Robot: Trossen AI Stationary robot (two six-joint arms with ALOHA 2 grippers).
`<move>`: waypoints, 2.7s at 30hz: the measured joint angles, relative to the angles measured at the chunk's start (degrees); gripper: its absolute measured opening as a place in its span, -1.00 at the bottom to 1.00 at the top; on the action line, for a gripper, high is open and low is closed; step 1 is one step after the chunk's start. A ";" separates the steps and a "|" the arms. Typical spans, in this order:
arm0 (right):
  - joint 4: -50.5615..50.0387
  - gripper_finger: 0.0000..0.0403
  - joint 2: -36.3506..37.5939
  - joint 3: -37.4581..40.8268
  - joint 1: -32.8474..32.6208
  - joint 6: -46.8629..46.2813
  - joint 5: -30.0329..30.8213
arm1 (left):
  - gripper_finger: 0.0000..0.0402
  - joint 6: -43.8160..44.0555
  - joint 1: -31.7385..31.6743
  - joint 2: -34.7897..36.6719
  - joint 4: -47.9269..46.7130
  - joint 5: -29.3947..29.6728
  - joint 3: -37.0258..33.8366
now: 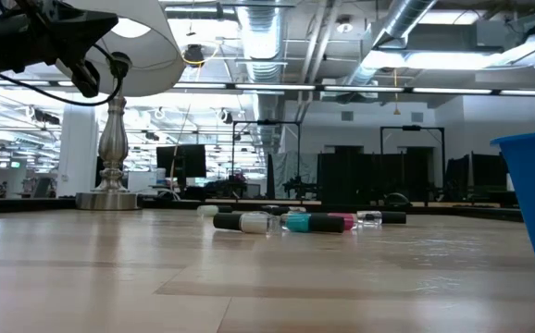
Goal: Pick & Place Nail Polish
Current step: Put the pink nail polish into the blue bin
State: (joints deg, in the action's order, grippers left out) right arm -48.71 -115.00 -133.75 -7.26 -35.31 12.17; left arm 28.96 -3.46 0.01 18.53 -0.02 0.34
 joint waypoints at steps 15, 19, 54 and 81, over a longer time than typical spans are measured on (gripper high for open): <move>18.27 -0.77 0.00 -1.14 0.02 10.40 -13.82 | -1.00 -0.01 0.00 -0.07 -0.01 0.01 0.00; 23.72 -0.77 0.00 -1.14 0.27 11.48 -19.70 | -1.00 -0.01 0.00 -0.09 0.00 -0.01 0.00; 62.30 -0.77 -0.07 -1.20 -0.22 5.88 -39.47 | -1.00 0.00 0.00 -0.11 0.01 -0.01 0.00; 60.94 -0.77 -0.09 -1.27 -4.78 20.74 -39.11 | -1.00 -0.01 0.00 -0.11 0.01 -0.01 0.00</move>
State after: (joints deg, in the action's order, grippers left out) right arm 12.23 -115.09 -135.02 -12.03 -14.57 -26.94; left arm 28.95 -3.46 -0.10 18.54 -0.03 0.34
